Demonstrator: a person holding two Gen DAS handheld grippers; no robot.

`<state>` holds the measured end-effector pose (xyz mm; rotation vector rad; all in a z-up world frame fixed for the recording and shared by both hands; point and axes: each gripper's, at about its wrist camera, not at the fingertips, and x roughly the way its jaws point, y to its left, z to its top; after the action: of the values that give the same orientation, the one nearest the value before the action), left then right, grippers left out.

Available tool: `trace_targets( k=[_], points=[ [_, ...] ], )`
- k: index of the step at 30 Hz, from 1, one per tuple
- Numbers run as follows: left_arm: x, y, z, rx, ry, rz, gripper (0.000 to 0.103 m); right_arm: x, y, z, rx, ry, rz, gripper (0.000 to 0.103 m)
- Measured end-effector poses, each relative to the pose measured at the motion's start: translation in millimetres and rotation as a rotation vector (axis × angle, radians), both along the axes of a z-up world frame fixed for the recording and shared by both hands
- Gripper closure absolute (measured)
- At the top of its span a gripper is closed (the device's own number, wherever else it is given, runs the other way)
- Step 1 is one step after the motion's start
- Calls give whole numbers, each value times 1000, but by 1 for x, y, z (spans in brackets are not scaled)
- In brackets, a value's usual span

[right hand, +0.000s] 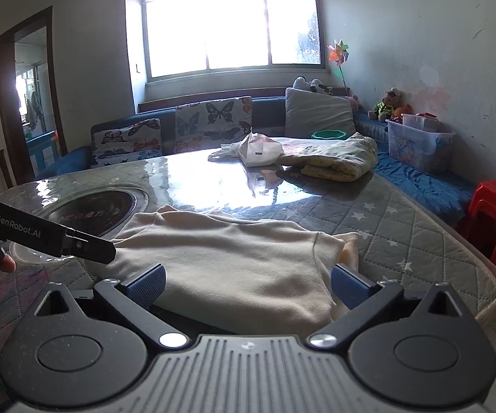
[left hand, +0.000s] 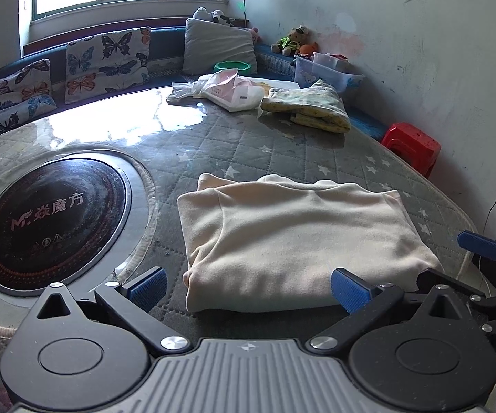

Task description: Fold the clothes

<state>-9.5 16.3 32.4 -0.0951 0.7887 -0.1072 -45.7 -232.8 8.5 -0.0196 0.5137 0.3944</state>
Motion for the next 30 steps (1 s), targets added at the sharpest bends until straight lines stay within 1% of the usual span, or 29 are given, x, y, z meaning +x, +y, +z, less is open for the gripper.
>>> trace_targets(
  k=[9, 18, 30],
  points=[
    [-11, -12, 3, 21, 2, -4, 0, -11, 0, 7, 0, -35, 1, 0],
    [-27, -19, 4, 36, -4, -5, 0, -25, -1, 8, 7, -49, 9, 0],
    [-44, -24, 3, 58, -15, 6, 0, -44, 2, 10, -3, -93, 34, 0]
  ],
)
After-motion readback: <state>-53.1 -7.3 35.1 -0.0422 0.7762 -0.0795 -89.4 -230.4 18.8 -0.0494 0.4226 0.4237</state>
